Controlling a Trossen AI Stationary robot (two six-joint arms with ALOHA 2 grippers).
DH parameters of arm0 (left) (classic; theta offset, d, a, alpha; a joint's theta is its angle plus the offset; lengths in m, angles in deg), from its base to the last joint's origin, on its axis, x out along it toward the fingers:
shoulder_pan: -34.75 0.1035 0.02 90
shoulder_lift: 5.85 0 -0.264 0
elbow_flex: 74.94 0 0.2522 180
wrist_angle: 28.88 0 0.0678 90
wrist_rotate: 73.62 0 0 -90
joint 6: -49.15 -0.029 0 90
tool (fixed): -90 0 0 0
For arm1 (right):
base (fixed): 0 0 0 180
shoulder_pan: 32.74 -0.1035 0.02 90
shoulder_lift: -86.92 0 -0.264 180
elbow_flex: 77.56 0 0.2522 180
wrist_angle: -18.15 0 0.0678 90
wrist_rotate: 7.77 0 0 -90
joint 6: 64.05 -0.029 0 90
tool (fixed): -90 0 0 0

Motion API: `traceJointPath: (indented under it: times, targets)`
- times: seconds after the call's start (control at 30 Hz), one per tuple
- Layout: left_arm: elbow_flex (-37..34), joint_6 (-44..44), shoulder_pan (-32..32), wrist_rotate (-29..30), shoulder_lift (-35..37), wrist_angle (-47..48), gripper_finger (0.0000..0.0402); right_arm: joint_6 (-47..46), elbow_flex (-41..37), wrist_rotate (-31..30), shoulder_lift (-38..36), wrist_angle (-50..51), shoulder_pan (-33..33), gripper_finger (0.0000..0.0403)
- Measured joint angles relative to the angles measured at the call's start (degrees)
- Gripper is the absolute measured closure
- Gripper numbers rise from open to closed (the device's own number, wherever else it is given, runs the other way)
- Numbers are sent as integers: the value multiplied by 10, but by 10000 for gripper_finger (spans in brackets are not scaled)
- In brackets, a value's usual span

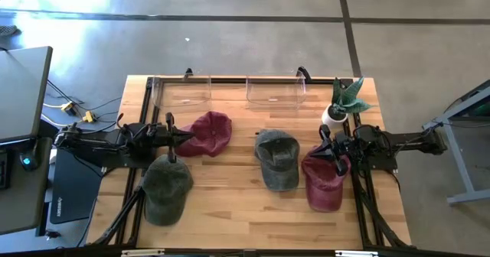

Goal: Pick & Place hat

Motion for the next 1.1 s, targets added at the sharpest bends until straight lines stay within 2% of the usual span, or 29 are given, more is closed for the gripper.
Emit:
traceJointPath:
  times: [0.23, 0.53, 0.7, 0.83, 0.9, 0.97, 1.1]
  targets:
    - [0, 0, 0, -2, 0, 0, 401, 0, 0, 0, 0, 0, 0, 391]
    - [0, -1, 0, -67, 0, -13, 401, 0, 0, 0, 0, 0, 0, 391]
    - [0, 24, 0, -73, 0, -99, 401, 0, 0, 0, 0, 0, 0, 391]
    - [2, 25, 0, -111, -10, -191, 401, 0, 0, 0, 0, 0, 0, 391]
    - [7, 15, 0, -84, -34, -227, 401, 0, 0, 0, 0, 0, 0, 391]
    - [17, 0, 0, -30, -68, -246, 401, 0, 0, 0, 0, 0, 0, 391]
    - [57, -14, 0, 64, -174, -277, 402, 0, 0, 0, 0, 0, 0, 391]
